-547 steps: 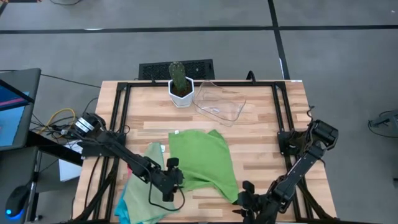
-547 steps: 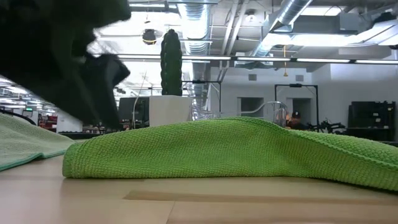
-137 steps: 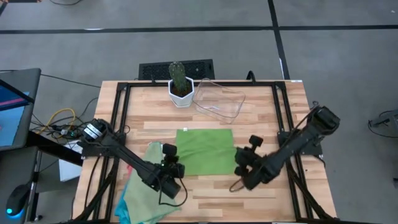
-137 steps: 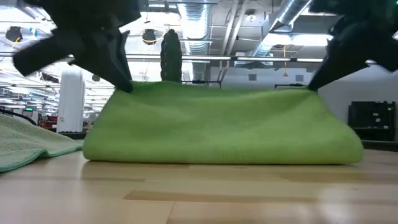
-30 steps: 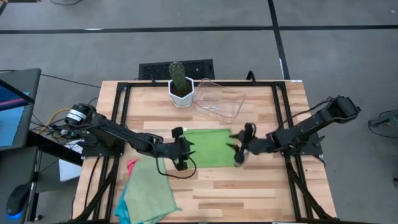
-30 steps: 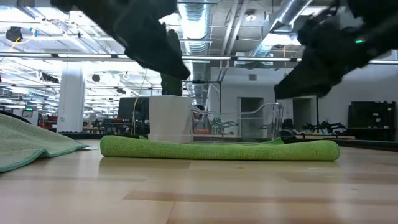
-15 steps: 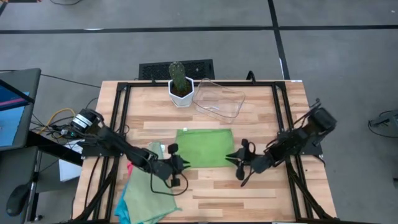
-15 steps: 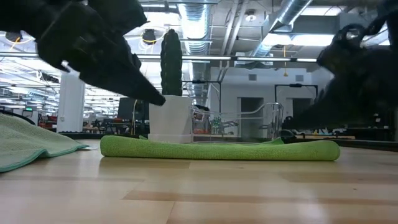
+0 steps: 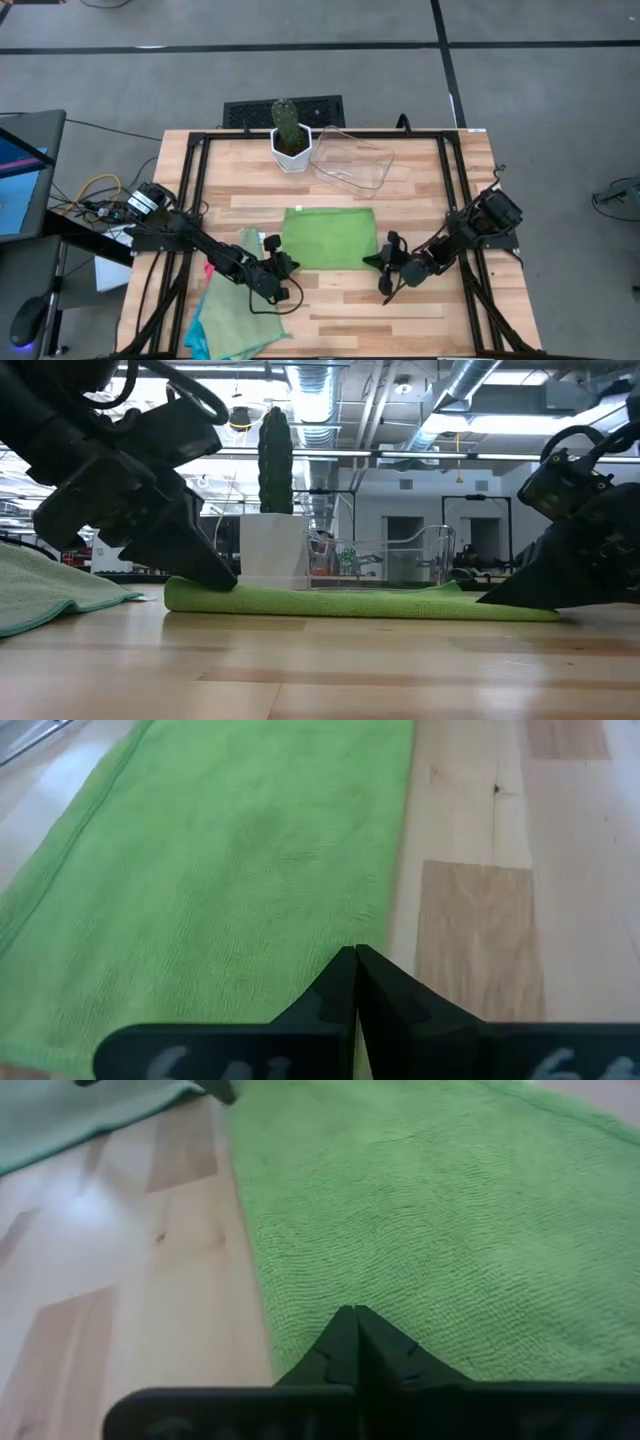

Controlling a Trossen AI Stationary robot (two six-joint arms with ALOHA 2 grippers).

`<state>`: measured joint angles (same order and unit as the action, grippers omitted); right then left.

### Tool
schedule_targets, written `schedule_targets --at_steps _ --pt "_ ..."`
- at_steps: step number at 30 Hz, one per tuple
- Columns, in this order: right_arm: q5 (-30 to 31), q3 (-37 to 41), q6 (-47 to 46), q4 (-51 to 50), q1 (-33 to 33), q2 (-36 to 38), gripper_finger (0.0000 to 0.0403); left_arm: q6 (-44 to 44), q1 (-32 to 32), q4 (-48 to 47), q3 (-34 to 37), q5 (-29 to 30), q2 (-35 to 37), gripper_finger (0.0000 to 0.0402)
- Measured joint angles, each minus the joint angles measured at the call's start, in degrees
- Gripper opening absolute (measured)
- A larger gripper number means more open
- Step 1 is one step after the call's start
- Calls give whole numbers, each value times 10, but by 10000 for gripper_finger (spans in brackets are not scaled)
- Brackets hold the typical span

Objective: Fold microfiber towels
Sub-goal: Fold the green towel

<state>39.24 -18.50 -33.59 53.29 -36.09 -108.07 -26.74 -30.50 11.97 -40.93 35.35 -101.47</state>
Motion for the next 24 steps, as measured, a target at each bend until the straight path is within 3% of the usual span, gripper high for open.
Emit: schedule_targets --at_steps 9,19,24 --pt "1 1 4 -2 2 9 30 -38 -5 -35 0 -21 0 0" --pt "14 0 79 2 -3 97 20 -53 -12 -36 0 -37 0 0" --pt "13 0 64 0 -3 73 25 -53 -12 -37 0 -49 0 0"
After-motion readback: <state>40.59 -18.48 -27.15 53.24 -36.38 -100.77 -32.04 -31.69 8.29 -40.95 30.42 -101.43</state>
